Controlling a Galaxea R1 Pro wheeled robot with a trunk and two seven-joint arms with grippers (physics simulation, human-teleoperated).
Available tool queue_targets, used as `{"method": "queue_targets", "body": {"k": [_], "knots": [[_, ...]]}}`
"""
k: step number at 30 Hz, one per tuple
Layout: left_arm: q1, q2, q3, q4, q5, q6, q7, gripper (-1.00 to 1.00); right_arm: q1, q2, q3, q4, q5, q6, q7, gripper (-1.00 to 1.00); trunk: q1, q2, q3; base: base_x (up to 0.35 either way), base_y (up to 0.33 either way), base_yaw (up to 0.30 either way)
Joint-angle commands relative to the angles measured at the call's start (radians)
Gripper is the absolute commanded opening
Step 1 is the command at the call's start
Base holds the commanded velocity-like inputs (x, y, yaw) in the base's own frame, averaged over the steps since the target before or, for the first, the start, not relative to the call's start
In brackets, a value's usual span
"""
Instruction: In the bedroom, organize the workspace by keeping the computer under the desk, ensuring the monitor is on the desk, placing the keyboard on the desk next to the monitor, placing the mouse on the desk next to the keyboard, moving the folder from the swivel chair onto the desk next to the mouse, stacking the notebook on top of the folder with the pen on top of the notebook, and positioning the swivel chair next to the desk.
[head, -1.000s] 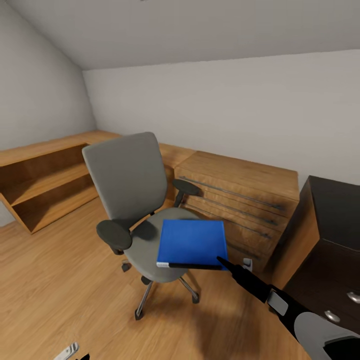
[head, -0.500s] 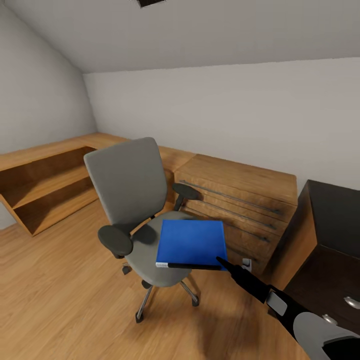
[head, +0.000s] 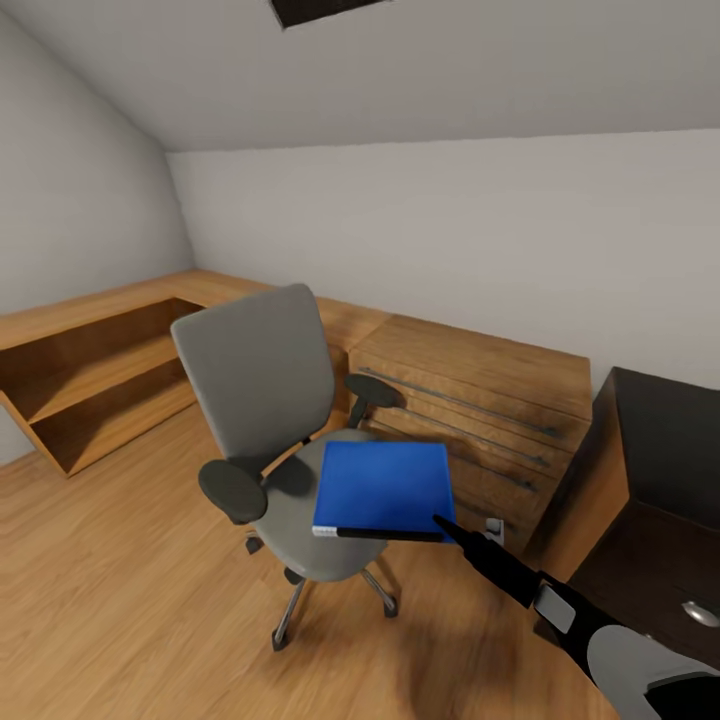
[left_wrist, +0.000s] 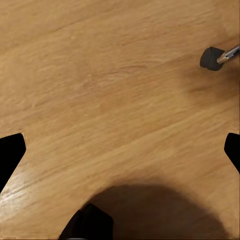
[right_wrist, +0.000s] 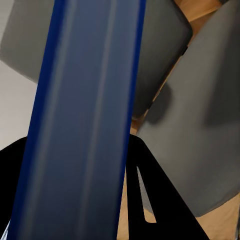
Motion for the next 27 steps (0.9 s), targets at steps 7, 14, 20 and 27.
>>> {"method": "queue_targets", "body": {"k": [7,14,20,27], "knots": [[0.0,-0.014,-0.001,0.026,0.009,-0.006,-0.002,1.0,0.0,0.0,0.008,0.001,-0.01,0.01,0.001,-1.0,-0.027,0.049,0.021,0.0,0.0,0.0],[0.0,-0.037,-0.031,0.136,0.007,-0.167,-0.003,1.0,0.0,0.001,0.009,0.001,-0.009,0.01,0.0,-1.0,-0.054,0.098,0.043,0.0,0.0,0.0],[0.0,-0.042,-0.038,0.162,0.007,-0.239,-0.003,1.0,0.0,0.002,0.009,0.001,-0.009,0.009,0.001,-1.0,-0.077,0.14,0.062,0.0,0.0,0.0],[0.0,-0.043,-0.04,0.165,0.005,-0.254,-0.003,1.0,0.0,0.011,0.009,0.0,-0.009,0.01,0.002,-1.0,-0.104,0.189,0.087,0.0,0.0,-0.079]]}}
